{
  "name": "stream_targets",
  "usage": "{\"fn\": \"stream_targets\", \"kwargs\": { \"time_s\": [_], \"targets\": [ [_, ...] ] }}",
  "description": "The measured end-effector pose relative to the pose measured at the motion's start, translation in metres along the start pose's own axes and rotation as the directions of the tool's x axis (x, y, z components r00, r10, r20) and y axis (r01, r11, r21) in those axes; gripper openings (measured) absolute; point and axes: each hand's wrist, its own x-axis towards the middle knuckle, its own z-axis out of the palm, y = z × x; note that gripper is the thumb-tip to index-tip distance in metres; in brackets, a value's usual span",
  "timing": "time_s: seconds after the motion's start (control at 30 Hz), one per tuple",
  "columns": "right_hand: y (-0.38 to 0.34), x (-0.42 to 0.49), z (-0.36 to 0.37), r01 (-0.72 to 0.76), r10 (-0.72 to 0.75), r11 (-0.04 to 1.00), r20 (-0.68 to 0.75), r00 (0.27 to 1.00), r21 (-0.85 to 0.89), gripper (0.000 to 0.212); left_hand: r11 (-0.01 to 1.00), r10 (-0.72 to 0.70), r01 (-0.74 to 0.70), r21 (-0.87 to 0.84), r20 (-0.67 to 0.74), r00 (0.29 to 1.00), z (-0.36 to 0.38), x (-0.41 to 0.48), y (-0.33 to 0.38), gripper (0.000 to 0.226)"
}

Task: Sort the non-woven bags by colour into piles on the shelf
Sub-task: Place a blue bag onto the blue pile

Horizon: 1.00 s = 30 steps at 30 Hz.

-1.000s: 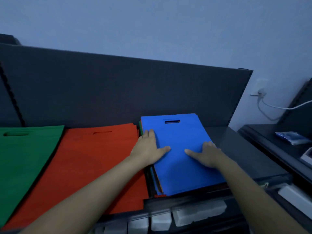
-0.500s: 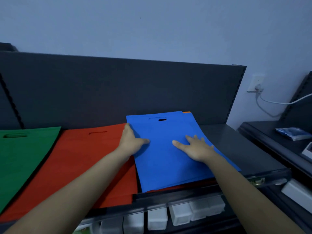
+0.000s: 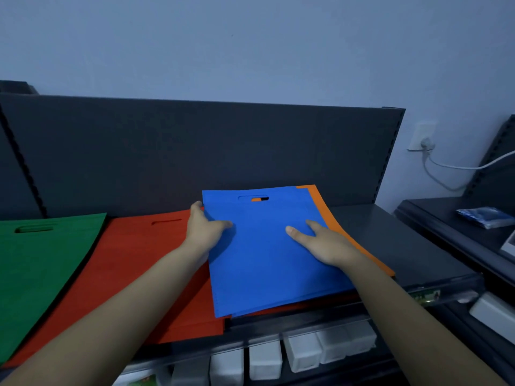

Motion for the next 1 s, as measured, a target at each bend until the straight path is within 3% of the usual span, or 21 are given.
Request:
{"fn": "stream_targets", "kwargs": {
  "time_s": [0.07,0.17,0.3,0.43,0.63,0.73,1.0],
  "targets": [
    [0.004,-0.001,-0.002,-0.036,0.038,0.999,-0.078,0.996,0.031,0.096,0.999,-0.034,0.035,-0.034,0.023,0.999,-0.001,0.000,0.000,0.088],
    [0.003,-0.004,0.002,-0.039,0.063,0.987,-0.148,0.987,0.159,0.094,0.995,-0.068,0.074,-0.060,0.099,0.993,0.001,-0.004,-0.002,0.072],
    [-0.006,-0.002,-0.003,-0.028,0.126,0.883,-0.178,0.976,0.468,0.081,0.991,-0.088,0.102,-0.083,0.153,0.984,0.000,-0.013,0.001,0.066],
    [-0.014,-0.001,-0.010,-0.049,0.200,0.824,-0.209,0.957,0.565,0.071,0.992,-0.090,0.102,-0.078,0.146,0.985,-0.021,-0.018,0.010,0.061],
    [-0.070,-0.020,0.006,0.037,0.055,0.705,-0.107,0.993,0.708,0.029,0.998,-0.061,0.062,0.003,0.211,0.976,-0.083,-0.019,0.026,0.079],
    [-0.106,-0.028,0.024,0.087,-0.006,0.705,-0.117,0.993,0.704,0.026,0.998,-0.062,0.055,0.040,0.205,0.977,-0.125,-0.018,0.030,0.088],
    [-0.246,-0.057,0.120,0.145,-0.076,0.659,-0.126,0.989,0.738,0.028,0.991,-0.080,0.065,0.115,0.132,0.988,-0.297,0.002,0.022,0.077]
  ]
}}
